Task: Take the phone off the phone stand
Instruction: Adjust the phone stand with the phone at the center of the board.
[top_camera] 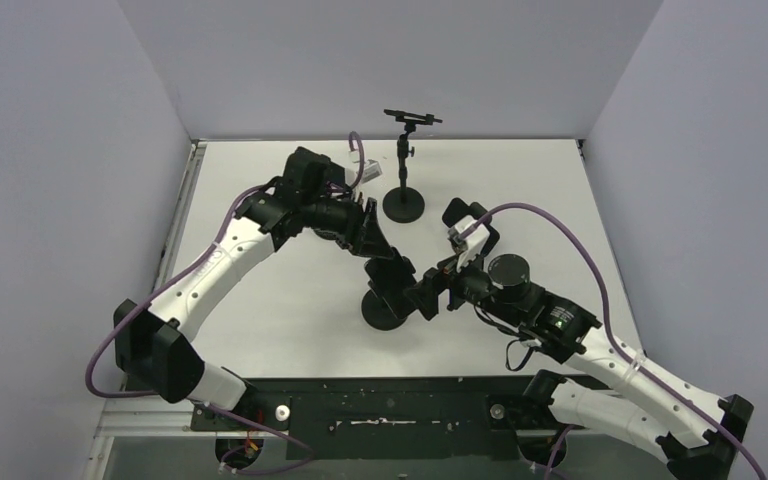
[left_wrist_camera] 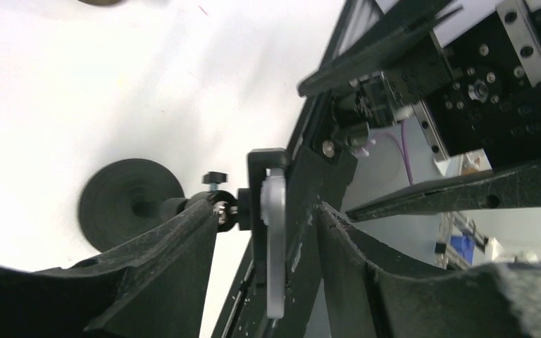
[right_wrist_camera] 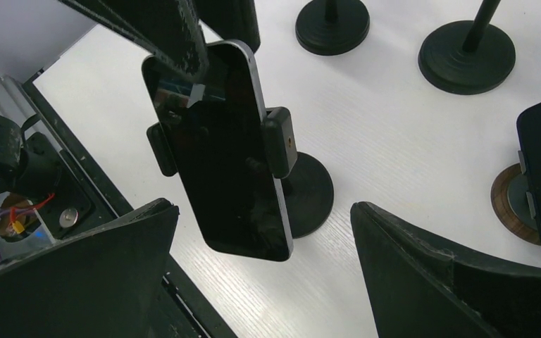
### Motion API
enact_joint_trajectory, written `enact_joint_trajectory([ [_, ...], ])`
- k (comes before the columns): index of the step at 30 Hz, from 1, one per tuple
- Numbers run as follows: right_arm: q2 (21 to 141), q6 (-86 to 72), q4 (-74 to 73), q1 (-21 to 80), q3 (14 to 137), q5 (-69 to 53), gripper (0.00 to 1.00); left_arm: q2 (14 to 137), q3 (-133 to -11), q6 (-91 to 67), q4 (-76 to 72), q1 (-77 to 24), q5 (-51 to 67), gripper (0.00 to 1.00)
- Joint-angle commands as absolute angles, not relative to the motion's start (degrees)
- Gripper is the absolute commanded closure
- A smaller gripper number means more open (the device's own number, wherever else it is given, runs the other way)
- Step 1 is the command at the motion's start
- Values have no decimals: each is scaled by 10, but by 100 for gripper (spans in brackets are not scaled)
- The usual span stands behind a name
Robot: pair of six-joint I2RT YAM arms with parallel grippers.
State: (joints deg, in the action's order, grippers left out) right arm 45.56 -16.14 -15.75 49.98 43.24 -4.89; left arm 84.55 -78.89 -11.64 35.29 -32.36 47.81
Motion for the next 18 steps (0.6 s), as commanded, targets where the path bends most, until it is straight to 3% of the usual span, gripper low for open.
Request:
enact_joint_trajectory([
  [1, 454, -160, -160, 503, 478, -42, 0, 783, -778, -180, 250, -280, 458, 44],
  [5, 469, -153, -191, 504, 519, -35, 0, 712, -718, -275, 118, -216, 450, 28],
  [6, 475, -152, -200, 504, 532, -30, 0, 693, -706, -289, 106, -204, 433, 19],
  [7, 482, -154, -208, 505, 545, -21, 0, 680, -704, -289, 115, -199, 405, 4],
  [13, 535, -133, -261, 518, 643, 75, 0, 630, -679, -303, 199, -197, 230, 3],
  [18, 612, -121, -323, 591, 722, 211, 0, 558, -602, -302, 151, -198, 190, 3],
])
